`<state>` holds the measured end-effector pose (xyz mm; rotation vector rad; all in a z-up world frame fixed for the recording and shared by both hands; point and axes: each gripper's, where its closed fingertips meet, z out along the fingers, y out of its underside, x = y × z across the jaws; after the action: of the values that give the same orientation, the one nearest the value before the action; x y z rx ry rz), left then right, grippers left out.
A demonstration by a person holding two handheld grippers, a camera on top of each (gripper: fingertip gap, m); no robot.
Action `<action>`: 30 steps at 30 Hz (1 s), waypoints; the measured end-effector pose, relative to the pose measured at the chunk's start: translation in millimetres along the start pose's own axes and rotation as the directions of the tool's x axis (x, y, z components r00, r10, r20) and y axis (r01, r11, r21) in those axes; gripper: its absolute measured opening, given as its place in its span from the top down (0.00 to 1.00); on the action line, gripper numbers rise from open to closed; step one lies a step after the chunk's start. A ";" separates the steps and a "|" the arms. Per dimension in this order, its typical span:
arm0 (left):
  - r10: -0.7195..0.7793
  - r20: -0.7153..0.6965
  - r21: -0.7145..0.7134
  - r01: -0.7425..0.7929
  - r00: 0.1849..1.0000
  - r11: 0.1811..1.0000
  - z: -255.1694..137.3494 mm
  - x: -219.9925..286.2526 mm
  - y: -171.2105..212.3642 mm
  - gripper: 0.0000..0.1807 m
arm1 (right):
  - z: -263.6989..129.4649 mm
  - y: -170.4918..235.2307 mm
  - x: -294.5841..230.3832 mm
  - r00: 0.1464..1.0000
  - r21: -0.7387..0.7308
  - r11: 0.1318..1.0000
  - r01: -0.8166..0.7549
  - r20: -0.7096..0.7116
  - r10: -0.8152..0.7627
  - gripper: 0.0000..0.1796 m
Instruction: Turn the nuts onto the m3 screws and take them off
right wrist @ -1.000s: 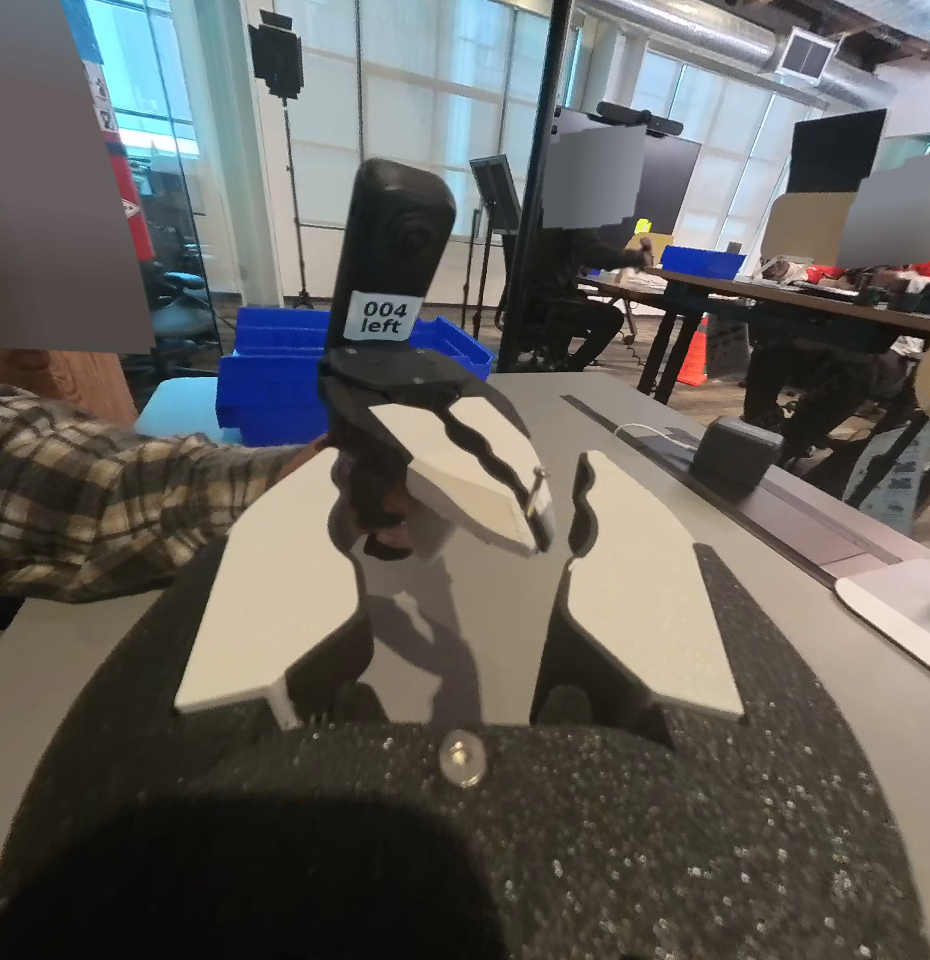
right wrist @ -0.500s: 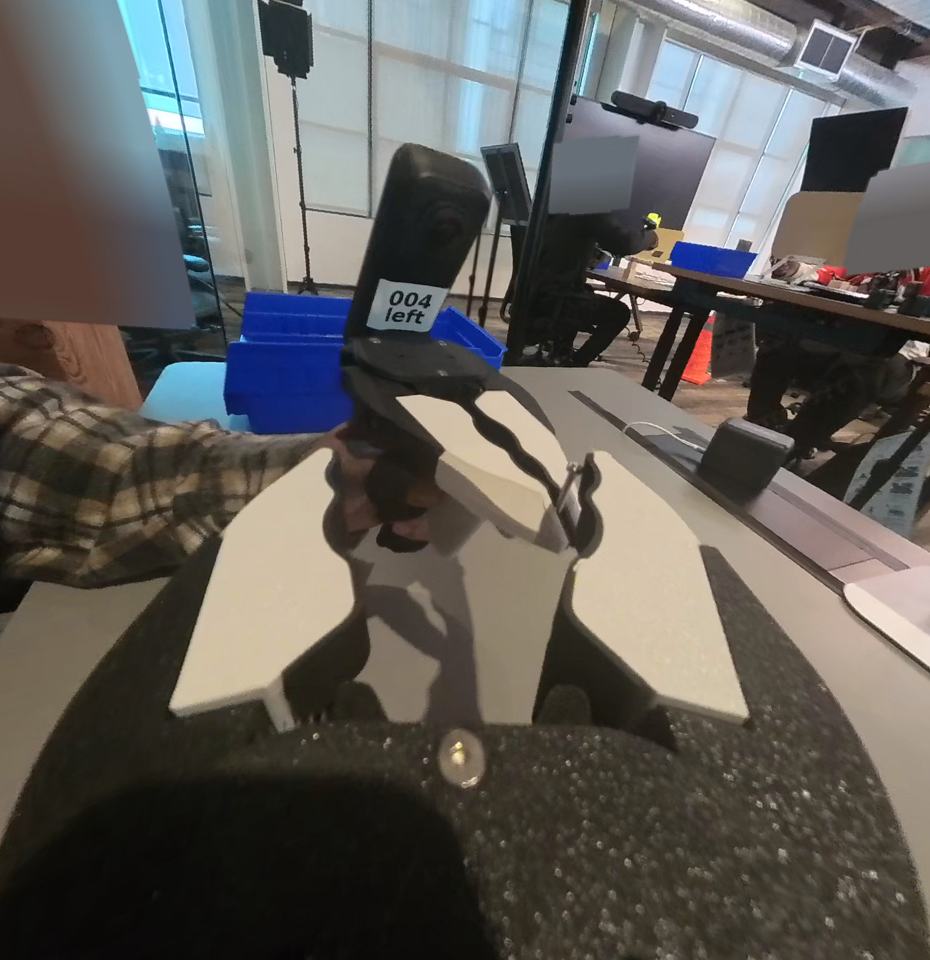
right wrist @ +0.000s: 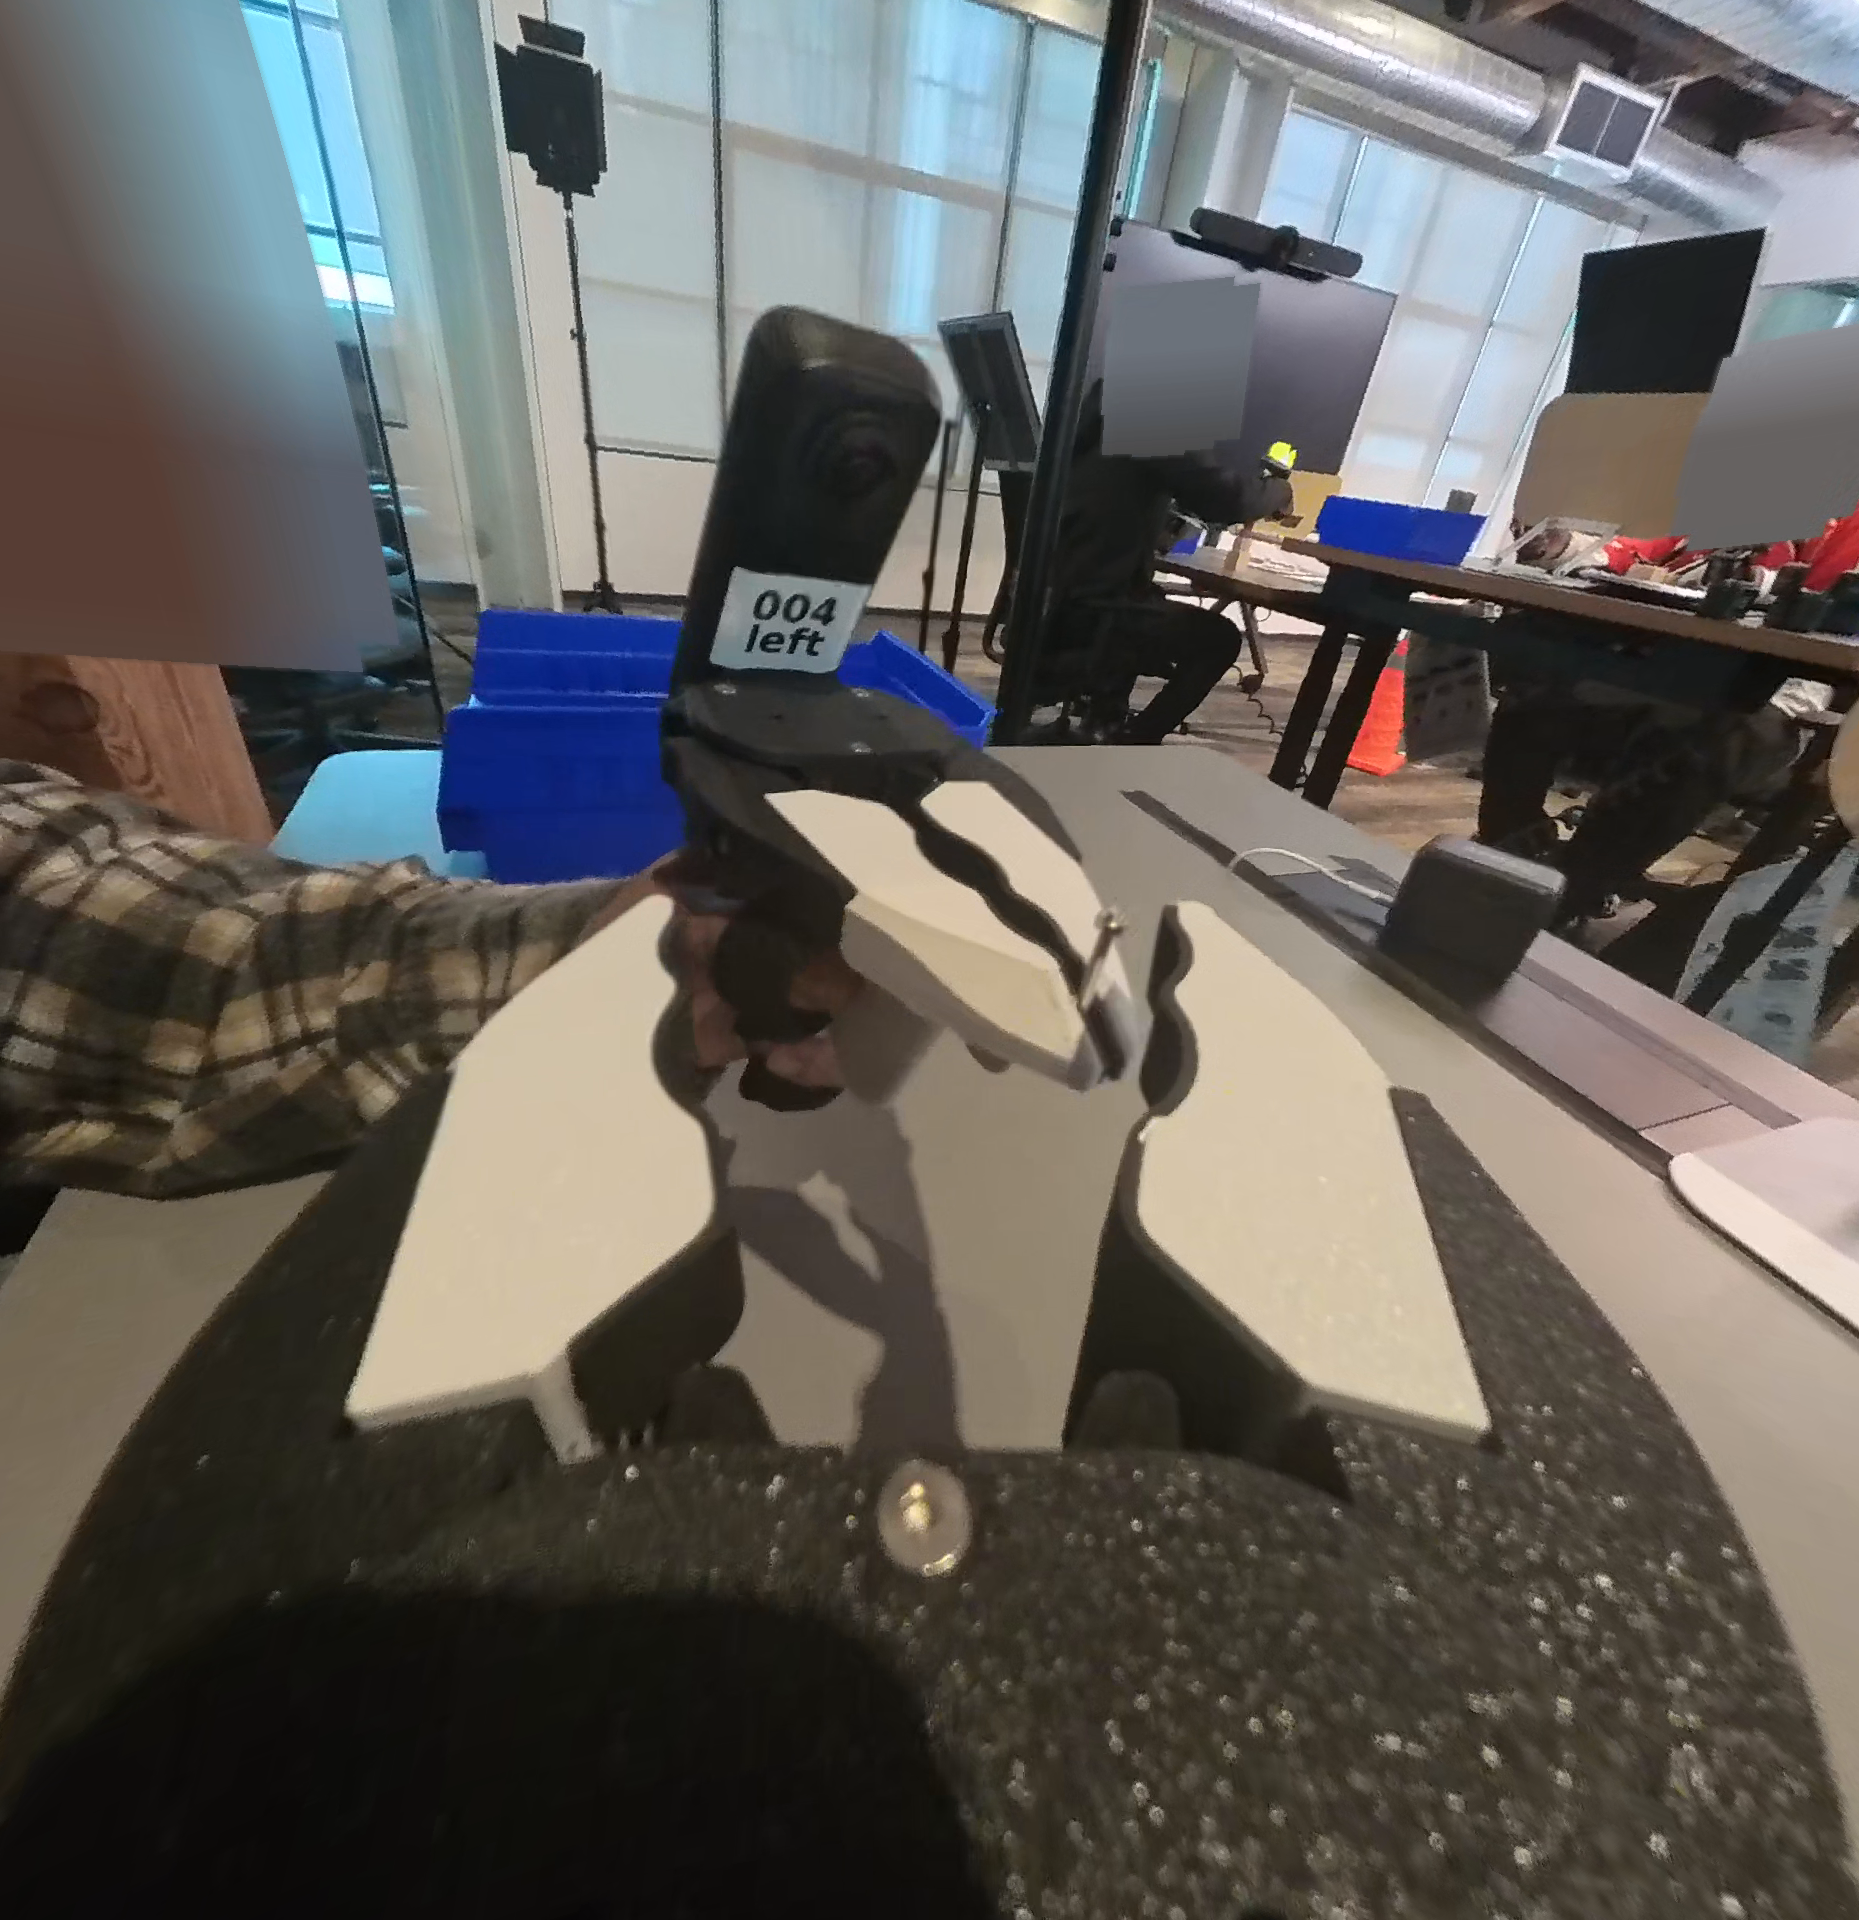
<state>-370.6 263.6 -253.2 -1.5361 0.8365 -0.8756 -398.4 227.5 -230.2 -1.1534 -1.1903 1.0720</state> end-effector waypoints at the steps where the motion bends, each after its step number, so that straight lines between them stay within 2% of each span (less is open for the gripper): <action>1: 0.000 -0.001 -0.002 0.000 1.000 1.000 0.6 0.5 0.4 0.99 | 1.9 -0.3 0.0 1.000 0.001 1.000 -0.003 0.007 0.003 0.54; 5: -0.003 0.008 -0.006 0.003 1.000 1.000 -0.8 -1.9 1.1 0.99 | 5.5 3.5 -6.6 1.000 -0.019 0.999 0.026 0.008 -0.026 0.51; 9: -0.005 0.001 0.003 0.005 1.000 1.000 -1.2 -1.3 -0.8 0.99 | -1.7 1.2 -2.5 1.000 -0.007 1.000 0.024 -0.016 -0.024 0.54; 11: -0.002 -0.006 0.000 0.002 1.000 1.000 0.6 0.9 0.1 0.99 | 0.7 -1.0 3.6 1.000 0.004 1.000 0.011 -0.027 -0.011 0.52; 14: -0.002 -0.001 -0.005 0.002 1.000 1.000 0.4 0.1 0.8 0.99 | 8.1 2.7 -3.8 1.000 -0.009 1.000 0.005 0.015 -0.005 0.53; 16: -0.007 0.006 -0.004 0.007 1.000 1.000 -1.3 -2.2 0.7 0.99 | 6.7 5.0 -7.3 0.999 -0.025 0.999 0.036 -0.004 -0.037 0.49; 19: -0.013 0.004 0.004 0.013 1.000 1.000 -2.0 -2.8 -1.2 0.99 | 0.1 2.3 -5.1 0.999 -0.021 0.999 0.049 -0.021 -0.049 0.53; 27: -0.014 0.009 0.001 0.014 1.000 1.000 -2.6 -3.7 -0.5 0.99 | 6.5 6.1 -7.4 0.999 -0.036 0.998 0.050 -0.013 -0.051 0.49; 30: -0.013 0.005 0.006 0.013 1.000 1.000 -2.7 -2.9 -2.0 0.99 | -0.2 1.9 -2.7 0.999 -0.016 0.999 0.040 -0.031 -0.041 0.53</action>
<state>-374.2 265.1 -251.2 -1.5393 0.8200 -0.8832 -398.4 225.0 -232.4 -1.1496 -1.1949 1.0125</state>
